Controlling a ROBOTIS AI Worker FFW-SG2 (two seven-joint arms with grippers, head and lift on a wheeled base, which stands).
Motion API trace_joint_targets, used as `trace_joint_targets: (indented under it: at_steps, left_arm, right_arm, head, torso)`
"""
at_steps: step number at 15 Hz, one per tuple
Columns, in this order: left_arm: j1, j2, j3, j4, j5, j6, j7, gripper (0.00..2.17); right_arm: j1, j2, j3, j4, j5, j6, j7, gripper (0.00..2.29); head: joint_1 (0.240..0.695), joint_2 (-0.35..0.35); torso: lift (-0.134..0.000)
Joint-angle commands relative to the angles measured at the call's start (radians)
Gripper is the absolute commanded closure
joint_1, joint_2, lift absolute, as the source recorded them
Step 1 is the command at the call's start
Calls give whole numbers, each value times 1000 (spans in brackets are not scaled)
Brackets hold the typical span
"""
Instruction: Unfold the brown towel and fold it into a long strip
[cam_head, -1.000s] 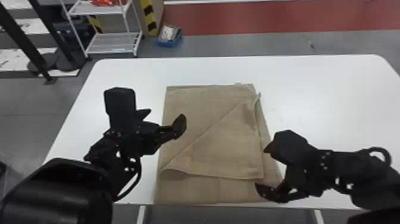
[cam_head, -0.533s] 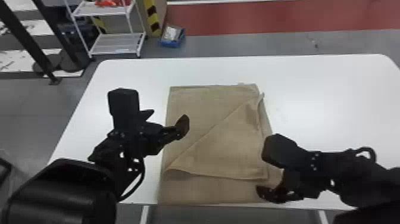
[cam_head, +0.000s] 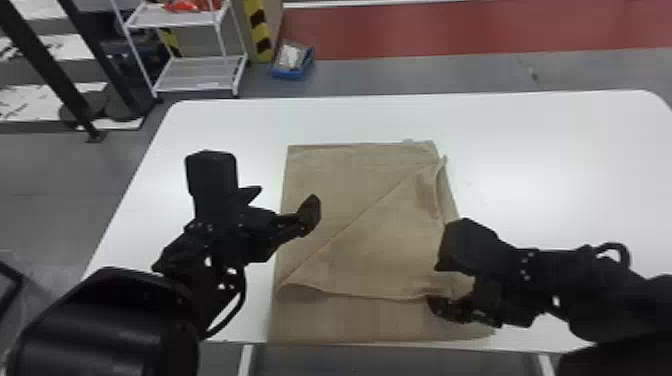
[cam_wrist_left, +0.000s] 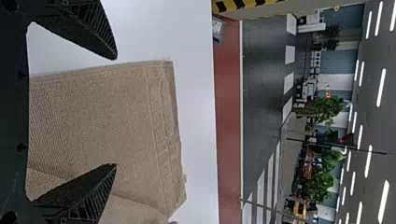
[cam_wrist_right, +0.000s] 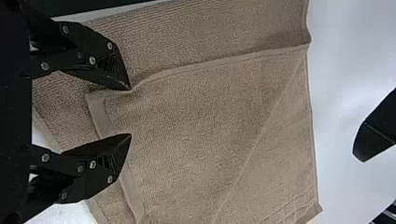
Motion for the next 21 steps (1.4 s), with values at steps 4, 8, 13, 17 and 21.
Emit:
trace_joint_targets:
  at_steps: [4,8,13,17,21]
  left_arm:
    - [0,0,0,2,0,0,-2,49]
    - [3,0,9,2,0,-3,-3,49]
    - [5,0,25,3,0,-9,-9,49]
    - [-49,3,48,34,5,9,-52,73]
    - [-166,2,46,101,38,52,-94,113]
  right_arm:
    - [-6,9,-1,15,10,0,0,940]
    - [0,10,-11,2,9,0,0,1436]
    - [44,10,-80,-78,-11,3,0,1504]
    - [99,15,-208,-176,-71,6,0,1504]
    - [184,16,-321,-235,-85,18,8,1504]
  head:
    - [695,91]
    - [695,92]
    - [695,92]
    - [695,74]
    - [695,18]
  torso:
    - [-123]
    - [-123]
    - [-123]
    - [-123]
    - [-123]
